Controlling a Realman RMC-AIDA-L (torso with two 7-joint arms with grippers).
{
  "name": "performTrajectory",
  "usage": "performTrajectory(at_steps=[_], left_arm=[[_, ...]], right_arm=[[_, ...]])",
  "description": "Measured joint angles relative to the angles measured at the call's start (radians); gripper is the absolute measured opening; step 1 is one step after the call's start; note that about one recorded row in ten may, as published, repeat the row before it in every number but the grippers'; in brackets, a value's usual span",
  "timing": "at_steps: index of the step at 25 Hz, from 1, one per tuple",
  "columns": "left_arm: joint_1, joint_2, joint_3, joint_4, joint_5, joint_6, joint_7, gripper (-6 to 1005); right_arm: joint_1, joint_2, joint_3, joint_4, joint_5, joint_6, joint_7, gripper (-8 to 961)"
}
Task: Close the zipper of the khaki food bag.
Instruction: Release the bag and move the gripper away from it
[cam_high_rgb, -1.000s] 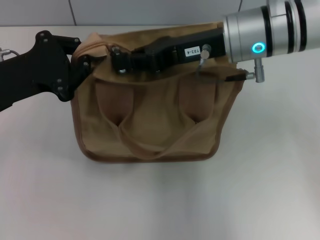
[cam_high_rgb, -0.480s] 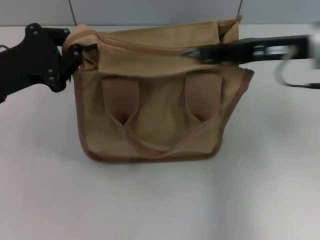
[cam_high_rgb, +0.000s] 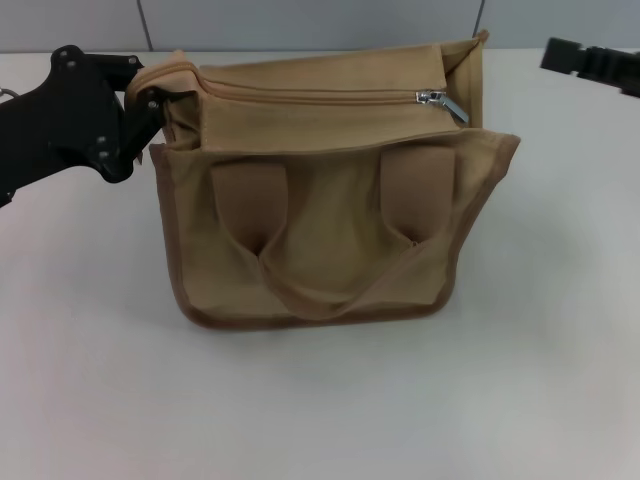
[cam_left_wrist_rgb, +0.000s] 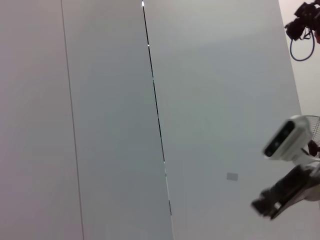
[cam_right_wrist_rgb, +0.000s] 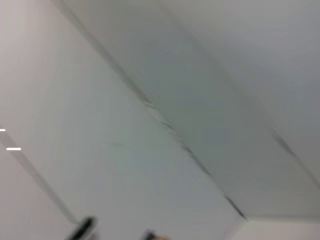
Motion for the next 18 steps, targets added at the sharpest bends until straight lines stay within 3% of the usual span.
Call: performTrajectory(at_steps=[2, 5, 7, 14, 18], left_arm=[[-0.003, -0.001, 0.001, 0.0, 0.0, -0.001, -0.016, 7], [-0.005, 0.0, 0.001, 0.0, 0.0, -0.001, -0.033, 8], [-0.007, 0.003, -0.001, -0.001, 0.0, -0.001, -0.069, 9], [-0.01, 0.011, -0.005, -0.001, 0.002, -0.008, -0.16, 12], [-0.001, 0.021, 0.001, -0.002, 0.008, -0.022, -0.216, 13]], right_arm=[[-0.004, -0.015, 0.009, 0.116, 0.038, -0.133, -0.232, 178], [-0.006, -0.017, 0.001, 0.151, 0.03, -0.193, -0.351, 242], [-0.019, 0.0, -0.021, 0.169, -0.035, -0.239, -0.511, 284], [-0.032, 0.028, -0.027, 0.202, -0.239, -0.26, -0.745, 516], [-0.036, 0.058, -0.028, 0.211, -0.358, -0.215, -0.864, 715]])
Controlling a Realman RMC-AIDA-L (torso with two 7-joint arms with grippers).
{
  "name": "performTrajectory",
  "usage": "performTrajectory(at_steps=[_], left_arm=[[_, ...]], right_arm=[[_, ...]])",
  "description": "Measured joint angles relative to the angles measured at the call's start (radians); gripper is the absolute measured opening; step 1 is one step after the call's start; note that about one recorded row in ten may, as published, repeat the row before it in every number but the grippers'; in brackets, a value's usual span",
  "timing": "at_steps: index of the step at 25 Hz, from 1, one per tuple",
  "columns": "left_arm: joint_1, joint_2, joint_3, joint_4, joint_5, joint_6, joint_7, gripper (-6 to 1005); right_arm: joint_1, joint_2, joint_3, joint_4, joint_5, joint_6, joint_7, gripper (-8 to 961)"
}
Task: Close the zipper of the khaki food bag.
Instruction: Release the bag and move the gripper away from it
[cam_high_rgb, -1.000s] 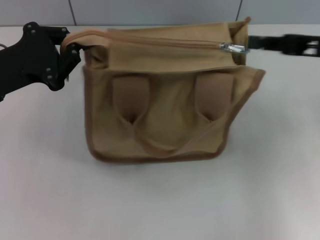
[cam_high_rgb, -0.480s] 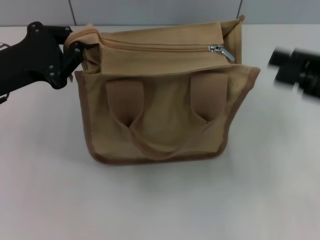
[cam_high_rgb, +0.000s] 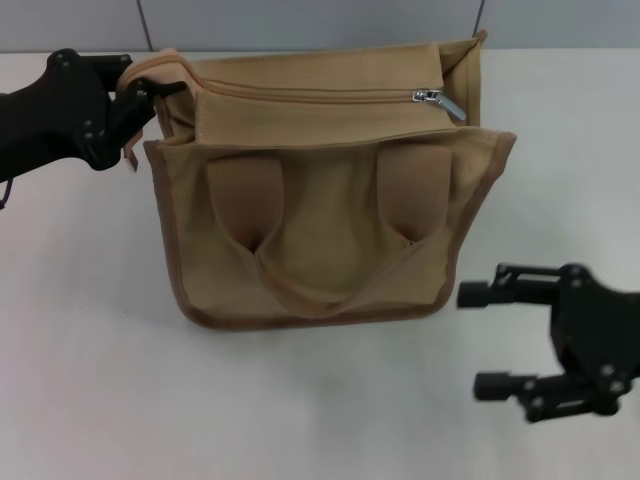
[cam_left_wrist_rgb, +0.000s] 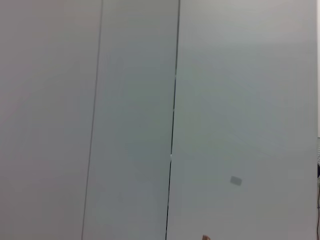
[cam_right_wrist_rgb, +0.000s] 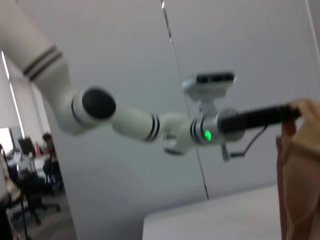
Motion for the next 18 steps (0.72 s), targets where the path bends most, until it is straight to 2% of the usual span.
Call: performTrajectory(at_steps=[2, 6, 14, 16, 18], left_arm=[[0.005, 0.002, 0.0, 0.0, 0.0, -0.001, -0.021, 14], [0.009, 0.003, -0.003, -0.001, -0.002, -0.005, -0.058, 16], [0.027, 0.009, 0.005, 0.008, 0.014, -0.066, -0.152, 19], [0.043, 0.018, 0.005, 0.031, 0.015, -0.061, -0.178, 102], [0.068, 0.042, 0.005, 0.069, 0.015, -0.032, -0.221, 185]], right_arm=[[0.001, 0.007, 0.0, 0.018, -0.035, 0.03, -0.041, 738], [0.007, 0.007, 0.0, 0.052, -0.053, 0.055, -0.088, 783], [0.025, 0.006, 0.0, 0.071, -0.056, 0.06, -0.109, 783], [0.029, 0.006, 0.0, 0.077, -0.056, 0.064, -0.109, 783], [0.038, 0.006, 0.0, 0.088, -0.056, 0.077, -0.109, 783]])
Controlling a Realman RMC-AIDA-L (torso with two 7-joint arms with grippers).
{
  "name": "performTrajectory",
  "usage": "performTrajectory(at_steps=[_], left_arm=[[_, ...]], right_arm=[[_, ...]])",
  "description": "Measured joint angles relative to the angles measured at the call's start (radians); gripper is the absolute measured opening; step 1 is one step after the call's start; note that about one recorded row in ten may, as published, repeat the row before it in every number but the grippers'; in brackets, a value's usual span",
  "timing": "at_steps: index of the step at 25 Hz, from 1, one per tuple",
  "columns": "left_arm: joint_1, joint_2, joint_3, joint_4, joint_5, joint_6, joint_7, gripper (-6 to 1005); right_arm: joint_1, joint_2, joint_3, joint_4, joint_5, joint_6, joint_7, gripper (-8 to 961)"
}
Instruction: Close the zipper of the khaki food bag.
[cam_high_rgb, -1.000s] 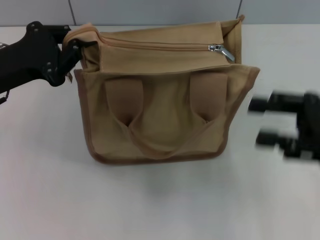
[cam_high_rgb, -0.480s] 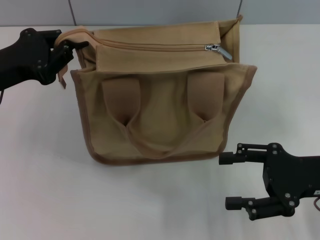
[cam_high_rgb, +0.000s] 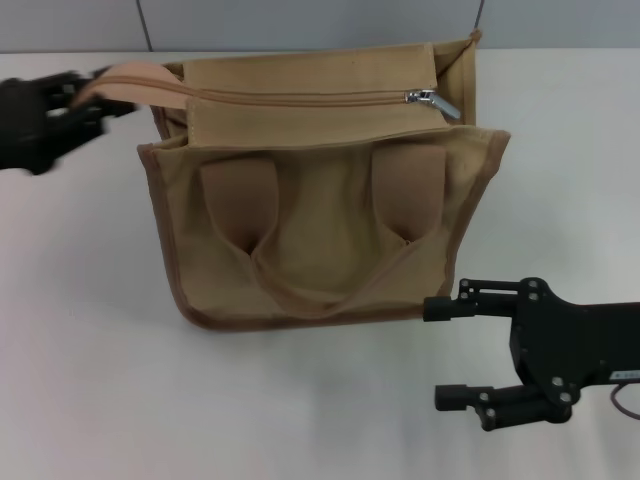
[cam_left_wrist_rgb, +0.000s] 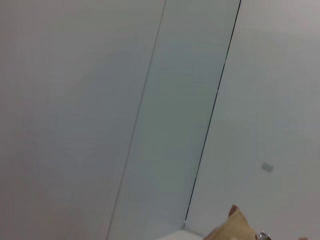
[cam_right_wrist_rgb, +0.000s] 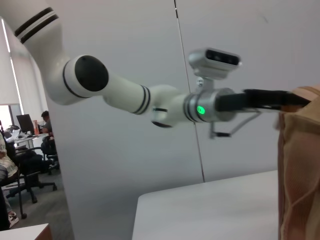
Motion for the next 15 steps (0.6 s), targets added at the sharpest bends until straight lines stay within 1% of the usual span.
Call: performTrajectory(at_steps=[3, 5, 6, 7, 8, 9, 10, 11, 12, 13, 15], left_arm=[[0.041, 0.054, 0.0, 0.04, 0.0, 0.067, -0.061, 308], [0.065, 0.095, -0.005, 0.042, 0.0, 0.118, -0.085, 389], [0.089, 0.121, -0.008, 0.039, -0.005, 0.173, -0.098, 430], [0.089, 0.121, -0.008, 0.039, -0.005, 0.173, -0.098, 463], [0.115, 0.128, 0.012, 0.04, -0.017, 0.205, -0.096, 496], [0.115, 0.128, 0.012, 0.04, -0.017, 0.205, -0.096, 529], [0.125, 0.126, 0.032, 0.041, -0.02, 0.21, -0.09, 562], [0.134, 0.107, 0.099, 0.043, -0.022, 0.211, -0.065, 595], [0.134, 0.107, 0.099, 0.043, -0.022, 0.211, -0.065, 628], [0.136, 0.095, 0.141, 0.043, -0.022, 0.213, -0.051, 661], [0.133, 0.068, 0.217, 0.043, -0.022, 0.214, -0.022, 686]], right_arm=[[0.014, 0.002, 0.0, 0.02, -0.001, 0.018, -0.002, 783], [0.022, 0.002, -0.001, 0.034, -0.001, 0.025, -0.007, 783], [0.028, 0.002, -0.001, 0.043, 0.001, 0.031, -0.013, 783], [0.028, 0.002, -0.001, 0.043, 0.001, 0.031, -0.013, 783], [0.032, 0.003, -0.001, 0.049, 0.002, 0.036, -0.019, 783], [0.035, 0.003, -0.002, 0.056, 0.002, 0.042, -0.024, 783], [0.04, 0.003, -0.002, 0.065, 0.003, 0.048, -0.028, 783], [0.048, 0.004, -0.002, 0.078, 0.004, 0.059, -0.032, 783], [0.048, 0.004, -0.002, 0.078, 0.004, 0.059, -0.032, 783], [0.052, 0.004, -0.002, 0.081, 0.004, 0.063, -0.033, 783], [0.058, 0.004, -0.002, 0.086, 0.005, 0.073, -0.033, 783]])
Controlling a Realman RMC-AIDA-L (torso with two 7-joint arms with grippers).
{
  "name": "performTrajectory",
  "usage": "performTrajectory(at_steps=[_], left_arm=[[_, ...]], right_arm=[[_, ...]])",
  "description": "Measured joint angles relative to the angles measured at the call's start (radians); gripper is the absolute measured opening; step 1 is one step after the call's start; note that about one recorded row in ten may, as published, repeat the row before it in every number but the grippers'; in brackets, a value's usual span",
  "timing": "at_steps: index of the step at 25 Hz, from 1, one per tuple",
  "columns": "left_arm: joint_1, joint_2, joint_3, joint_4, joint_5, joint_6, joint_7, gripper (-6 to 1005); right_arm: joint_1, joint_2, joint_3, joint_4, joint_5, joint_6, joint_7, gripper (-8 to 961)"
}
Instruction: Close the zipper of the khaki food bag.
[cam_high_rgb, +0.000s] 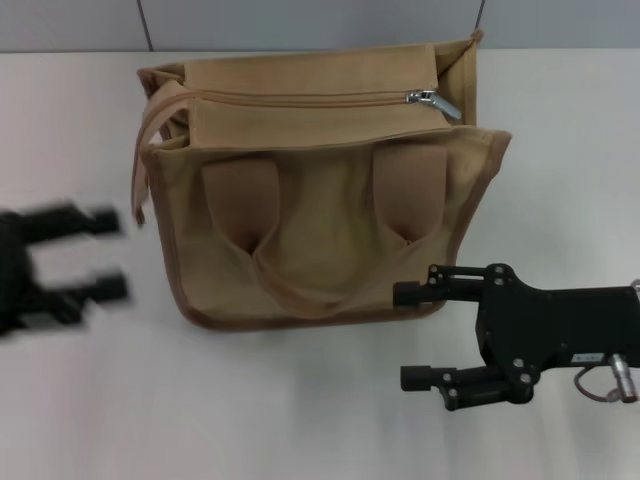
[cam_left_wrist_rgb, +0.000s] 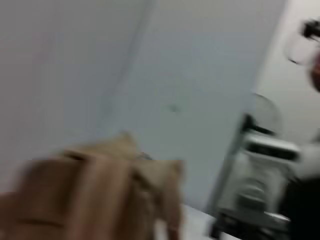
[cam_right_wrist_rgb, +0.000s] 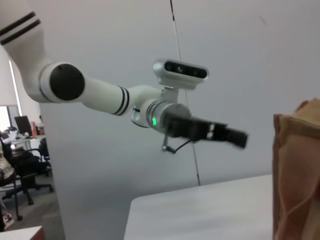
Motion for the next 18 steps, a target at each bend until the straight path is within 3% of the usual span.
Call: performTrajectory(at_steps=[1, 2, 5, 6, 11, 18], left_arm=[[-0.006, -0.03, 0.069, 0.0, 0.0, 0.001, 0.035, 699], [-0.006, -0.03, 0.069, 0.0, 0.0, 0.001, 0.035, 712], [-0.013, -0.068, 0.124, -0.007, 0.001, 0.001, 0.089, 750], [-0.018, -0.096, 0.149, -0.027, 0.007, -0.004, 0.148, 763], [-0.021, -0.127, 0.153, -0.077, 0.022, -0.016, 0.255, 801], [-0.021, -0.127, 0.15, -0.117, 0.022, -0.04, 0.305, 801]], right_arm=[[0.005, 0.0, 0.0, 0.002, 0.0, 0.01, 0.0, 783], [0.005, 0.0, 0.0, 0.002, 0.0, 0.01, 0.0, 783], [0.013, 0.001, 0.0, 0.012, 0.0, 0.018, -0.004, 783], [0.018, 0.0, 0.0, 0.024, -0.003, 0.021, -0.01, 783], [0.021, 0.0, -0.011, 0.03, -0.006, 0.036, -0.015, 783], [0.03, 0.0, -0.022, 0.043, -0.006, 0.048, -0.016, 783]])
